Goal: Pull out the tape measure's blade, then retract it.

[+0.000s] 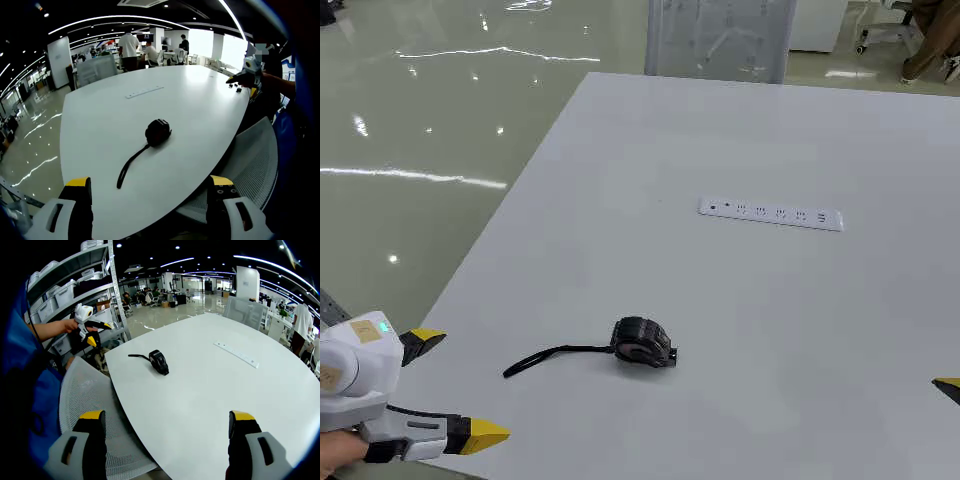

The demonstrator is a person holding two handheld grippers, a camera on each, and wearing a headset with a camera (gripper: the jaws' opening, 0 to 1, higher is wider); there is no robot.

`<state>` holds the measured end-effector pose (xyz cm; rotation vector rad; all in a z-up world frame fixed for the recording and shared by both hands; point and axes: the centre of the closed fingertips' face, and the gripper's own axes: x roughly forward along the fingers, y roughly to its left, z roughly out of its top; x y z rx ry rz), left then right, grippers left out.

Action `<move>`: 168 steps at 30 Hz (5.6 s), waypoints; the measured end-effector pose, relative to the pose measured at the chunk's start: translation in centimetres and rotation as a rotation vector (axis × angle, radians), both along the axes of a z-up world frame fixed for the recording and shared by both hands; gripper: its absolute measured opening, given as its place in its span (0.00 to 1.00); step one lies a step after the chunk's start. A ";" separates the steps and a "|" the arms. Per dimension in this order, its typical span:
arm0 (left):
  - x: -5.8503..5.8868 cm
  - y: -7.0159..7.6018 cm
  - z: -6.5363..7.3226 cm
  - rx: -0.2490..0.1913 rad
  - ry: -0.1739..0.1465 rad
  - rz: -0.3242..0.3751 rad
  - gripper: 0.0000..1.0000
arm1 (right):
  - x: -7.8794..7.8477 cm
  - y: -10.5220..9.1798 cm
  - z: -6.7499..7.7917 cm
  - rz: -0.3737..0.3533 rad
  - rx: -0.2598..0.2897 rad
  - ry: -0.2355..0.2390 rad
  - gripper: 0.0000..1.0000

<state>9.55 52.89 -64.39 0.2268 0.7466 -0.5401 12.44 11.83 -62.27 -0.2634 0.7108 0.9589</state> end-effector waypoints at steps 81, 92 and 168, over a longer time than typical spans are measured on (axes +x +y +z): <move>6.1 -5.5 -3.9 -0.074 0.002 -0.066 0.88 | 4.2 7.2 -4.9 0.145 -0.015 0.051 0.92; 7.5 -6.7 -4.3 -0.087 -0.001 -0.086 0.87 | 4.7 8.9 -5.9 0.174 -0.012 0.068 0.91; 15.1 -14.5 -12.0 0.236 -0.035 -0.589 0.58 | 10.8 20.1 -16.8 0.473 -0.114 -0.031 0.43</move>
